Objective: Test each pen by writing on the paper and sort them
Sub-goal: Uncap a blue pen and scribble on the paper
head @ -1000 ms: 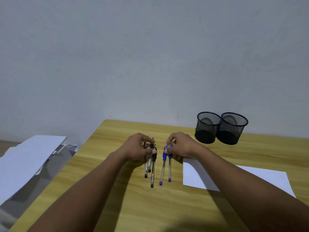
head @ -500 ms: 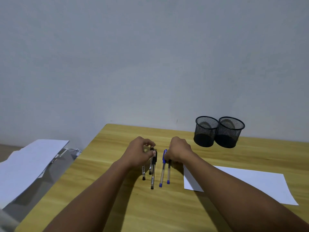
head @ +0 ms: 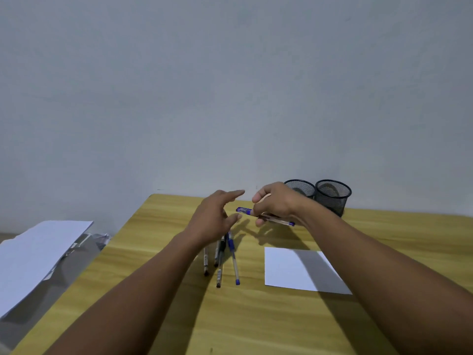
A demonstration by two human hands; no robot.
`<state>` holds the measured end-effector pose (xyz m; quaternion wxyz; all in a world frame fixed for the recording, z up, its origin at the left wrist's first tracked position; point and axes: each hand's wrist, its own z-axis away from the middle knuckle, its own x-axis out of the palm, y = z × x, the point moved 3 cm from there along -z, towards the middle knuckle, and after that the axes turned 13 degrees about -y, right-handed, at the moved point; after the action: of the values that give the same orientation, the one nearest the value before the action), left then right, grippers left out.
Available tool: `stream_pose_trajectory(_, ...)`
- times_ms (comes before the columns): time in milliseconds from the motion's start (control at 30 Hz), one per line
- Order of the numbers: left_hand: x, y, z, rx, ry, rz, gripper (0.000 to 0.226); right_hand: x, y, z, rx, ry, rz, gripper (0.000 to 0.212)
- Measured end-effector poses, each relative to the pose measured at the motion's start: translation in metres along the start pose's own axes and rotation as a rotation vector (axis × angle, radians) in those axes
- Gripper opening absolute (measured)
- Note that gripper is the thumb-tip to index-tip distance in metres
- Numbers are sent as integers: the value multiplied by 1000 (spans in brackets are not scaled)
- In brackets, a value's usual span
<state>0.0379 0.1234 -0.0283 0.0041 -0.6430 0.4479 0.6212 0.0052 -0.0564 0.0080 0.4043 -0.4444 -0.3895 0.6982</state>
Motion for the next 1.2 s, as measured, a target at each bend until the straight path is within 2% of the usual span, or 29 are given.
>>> stream_pose_trajectory(100,4,21,0,62,-36,-132,29,-12,2,20,-24,-58,-22,22)
stream_pose_trajectory(233,22,37,7,129,-32,-102,19,-22,15,45,8,-132,-173,18)
stream_pose_trajectory(267,27,40,9,143,-20,-99,17,-25,20,52,19,-156,-265,21)
stream_pose_trajectory(367,40,45,17,137,25,-71,17,-37,39,67,-15,-195,-570,57)
stream_pose_trajectory(433,49,48,19,134,49,-65,18,-37,49,70,-92,-195,-632,67)
stream_pose_trajectory(500,58,54,21,139,38,-40,21,-31,57,69,-112,-87,-513,60)
stream_pose_trajectory(567,65,61,24,168,4,-42,21,-23,61,68,-116,74,-263,42)
stream_pose_trajectory(633,70,69,27,207,-15,-64,21,-19,63,65,-128,154,-135,29)
stream_pose_trajectory(733,70,62,31,198,-20,-63,27,-28,55,66,-178,195,-155,28)
stream_pose_trajectory(867,52,11,54,12,-14,-121,31,-97,50,92,-252,456,-361,29)
stream_pose_trajectory(933,43,-1,58,-40,-15,-130,21,-112,51,102,-238,434,-348,22)
stream_pose_trajectory(1000,45,3,50,-28,-27,-123,15,-95,53,94,-182,305,-306,16)
stream_pose_trajectory(1067,54,13,41,-11,-52,-109,14,-64,58,82,-152,224,-293,19)
stream_pose_trajectory(1200,70,18,39,-10,-79,-180,22,-26,82,62,-186,259,-263,12)
